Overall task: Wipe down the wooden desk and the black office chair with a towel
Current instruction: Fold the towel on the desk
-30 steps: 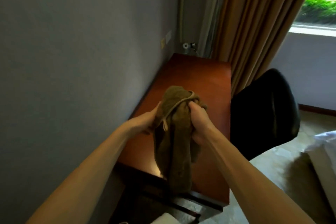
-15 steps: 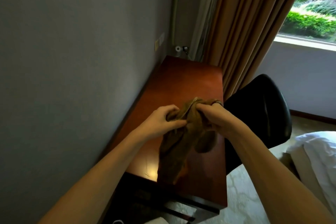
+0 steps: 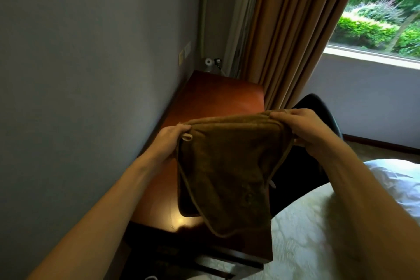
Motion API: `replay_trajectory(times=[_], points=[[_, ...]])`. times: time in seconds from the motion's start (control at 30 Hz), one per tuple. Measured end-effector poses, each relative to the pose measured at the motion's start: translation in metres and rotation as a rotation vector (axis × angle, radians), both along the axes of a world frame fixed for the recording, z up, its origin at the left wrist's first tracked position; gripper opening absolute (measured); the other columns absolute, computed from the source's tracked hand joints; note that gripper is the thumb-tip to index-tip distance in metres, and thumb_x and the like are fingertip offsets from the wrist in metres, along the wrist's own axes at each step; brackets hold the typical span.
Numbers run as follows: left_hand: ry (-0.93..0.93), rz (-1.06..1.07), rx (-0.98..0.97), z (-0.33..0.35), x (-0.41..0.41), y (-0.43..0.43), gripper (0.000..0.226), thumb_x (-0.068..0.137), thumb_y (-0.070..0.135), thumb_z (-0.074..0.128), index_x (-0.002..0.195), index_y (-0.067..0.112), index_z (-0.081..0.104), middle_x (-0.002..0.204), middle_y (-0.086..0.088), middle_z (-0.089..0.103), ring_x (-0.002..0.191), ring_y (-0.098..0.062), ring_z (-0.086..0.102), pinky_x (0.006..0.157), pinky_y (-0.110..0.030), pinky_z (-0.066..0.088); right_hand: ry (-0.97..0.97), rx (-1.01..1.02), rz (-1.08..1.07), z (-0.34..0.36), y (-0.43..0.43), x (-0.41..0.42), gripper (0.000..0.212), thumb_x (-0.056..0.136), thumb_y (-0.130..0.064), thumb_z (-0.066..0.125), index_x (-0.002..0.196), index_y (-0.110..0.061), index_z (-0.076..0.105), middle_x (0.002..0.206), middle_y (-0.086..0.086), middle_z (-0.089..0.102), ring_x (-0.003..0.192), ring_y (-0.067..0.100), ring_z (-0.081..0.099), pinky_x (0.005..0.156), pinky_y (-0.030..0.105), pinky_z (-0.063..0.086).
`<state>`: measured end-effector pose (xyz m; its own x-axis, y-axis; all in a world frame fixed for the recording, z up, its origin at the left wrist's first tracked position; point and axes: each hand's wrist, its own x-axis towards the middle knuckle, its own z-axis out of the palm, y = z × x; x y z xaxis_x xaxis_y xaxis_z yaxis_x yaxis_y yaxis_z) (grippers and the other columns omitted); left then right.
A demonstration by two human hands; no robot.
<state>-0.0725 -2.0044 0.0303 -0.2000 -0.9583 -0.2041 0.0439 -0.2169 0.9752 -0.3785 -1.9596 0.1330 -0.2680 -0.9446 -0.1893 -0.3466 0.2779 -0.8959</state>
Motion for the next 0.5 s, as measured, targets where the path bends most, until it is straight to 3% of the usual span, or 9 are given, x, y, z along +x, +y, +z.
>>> replay_trajectory(times=[0.17,0.23,0.3,0.33,0.43,0.5], points=[[-0.321,-0.022,-0.076,0.018,0.024,-0.023,0.032,0.1,0.006,0.059,0.068,0.009,0.06,0.057,-0.003,0.058,0.053,-0.015,0.054,0.046,-0.017,0.042,-0.042,-0.107,-0.147,-0.004,-0.009,-0.016,0.018,0.099,-0.028,0.068,0.107,-0.013,0.074,0.1,0.009,0.074,0.091,0.016,0.071,0.071,0.029,0.054],[-0.481,-0.071,-0.093,0.031,0.039,-0.037,0.025,0.098,0.003,0.059,0.074,0.003,0.065,0.063,-0.005,0.064,0.063,-0.016,0.059,0.062,-0.025,0.05,-0.05,-0.122,-0.151,-0.005,-0.01,-0.019,0.019,0.101,-0.026,0.065,0.11,-0.011,0.072,0.1,0.009,0.073,0.091,0.017,0.071,0.071,0.029,0.056],[-0.625,-0.102,-0.109,0.043,0.05,-0.056,0.021,0.098,0.008,0.06,0.088,-0.007,0.071,0.082,-0.017,0.069,0.083,-0.024,0.062,0.083,-0.04,0.052,-0.046,-0.13,-0.124,-0.007,-0.012,-0.018,0.016,0.102,-0.024,0.064,0.109,-0.011,0.072,0.096,0.009,0.072,0.089,0.017,0.071,0.074,0.031,0.06],[-0.687,-0.084,-0.124,0.049,0.051,-0.064,0.022,0.098,0.009,0.06,0.092,-0.009,0.07,0.087,-0.022,0.067,0.085,-0.027,0.061,0.085,-0.044,0.05,-0.054,-0.13,-0.112,-0.008,-0.013,-0.017,0.015,0.101,-0.024,0.065,0.109,-0.012,0.071,0.095,0.007,0.072,0.088,0.016,0.072,0.075,0.032,0.061],[-0.856,0.033,-0.223,0.059,0.047,-0.084,0.022,0.099,0.012,0.056,0.089,-0.006,0.067,0.08,-0.021,0.063,0.068,-0.028,0.054,0.069,-0.041,0.041,-0.117,-0.127,-0.092,-0.011,-0.016,-0.01,0.009,0.1,-0.021,0.067,0.104,-0.015,0.071,0.091,0.004,0.075,0.084,0.014,0.076,0.073,0.032,0.064],[-0.902,0.116,-0.294,0.062,0.044,-0.093,0.028,0.103,0.02,0.055,0.093,0.0,0.071,0.082,-0.016,0.072,0.067,-0.028,0.059,0.066,-0.043,0.047,-0.166,-0.132,-0.098,-0.012,-0.017,-0.008,0.005,0.098,-0.019,0.069,0.101,-0.015,0.071,0.089,0.003,0.078,0.082,0.012,0.077,0.07,0.029,0.064]])
